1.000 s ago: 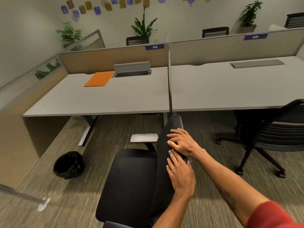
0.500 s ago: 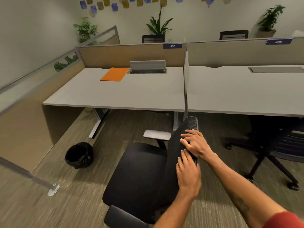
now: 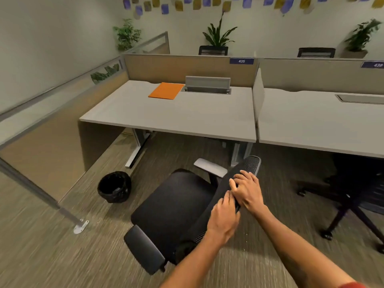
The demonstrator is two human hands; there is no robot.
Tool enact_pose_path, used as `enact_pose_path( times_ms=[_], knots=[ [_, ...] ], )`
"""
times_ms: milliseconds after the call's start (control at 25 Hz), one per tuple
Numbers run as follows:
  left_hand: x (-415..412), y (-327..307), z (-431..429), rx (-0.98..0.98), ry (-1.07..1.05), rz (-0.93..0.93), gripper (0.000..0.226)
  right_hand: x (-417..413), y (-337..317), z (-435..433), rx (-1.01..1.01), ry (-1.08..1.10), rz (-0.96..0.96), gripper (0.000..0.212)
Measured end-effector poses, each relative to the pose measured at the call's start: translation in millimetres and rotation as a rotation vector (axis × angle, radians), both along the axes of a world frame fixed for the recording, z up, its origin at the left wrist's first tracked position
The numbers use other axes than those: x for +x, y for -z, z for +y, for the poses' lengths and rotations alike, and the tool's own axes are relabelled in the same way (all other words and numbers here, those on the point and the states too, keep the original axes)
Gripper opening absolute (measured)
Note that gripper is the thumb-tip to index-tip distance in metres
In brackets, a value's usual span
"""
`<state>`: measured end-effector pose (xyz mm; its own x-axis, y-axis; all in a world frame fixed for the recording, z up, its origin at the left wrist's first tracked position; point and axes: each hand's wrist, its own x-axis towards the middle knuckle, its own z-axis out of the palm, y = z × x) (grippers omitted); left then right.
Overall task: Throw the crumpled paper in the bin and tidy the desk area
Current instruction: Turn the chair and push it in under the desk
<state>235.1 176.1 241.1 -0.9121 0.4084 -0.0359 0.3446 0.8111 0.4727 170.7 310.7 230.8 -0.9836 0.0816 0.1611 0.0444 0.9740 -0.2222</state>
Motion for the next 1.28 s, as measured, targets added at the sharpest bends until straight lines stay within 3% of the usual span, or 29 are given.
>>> enact_pose_path(
  times_ms=[320,560,720,1080,1280],
  knots=[
    [-12,-13,-127,-0.049,0.183,-0.021,0.064,16,-8,-90,0.242,-0.094,0.090,0.051],
    [-27,-18,-225,-0.167,0.363,-0.003,0.070,16,-4,-137,0.238,-0.317,0.060,0.052],
    [-40,-24,-280,-0.265,0.451,0.028,0.072,20,-22,-175,0.235,-0.412,-0.060,0.066],
    [-79,-36,-367,-0.380,0.555,0.103,0.074,23,-34,-231,0.160,-0.495,-0.135,0.072],
    [-104,-36,-385,-0.415,0.550,0.129,0.073,9,-34,-241,0.173,-0.447,-0.194,0.090]
  ],
)
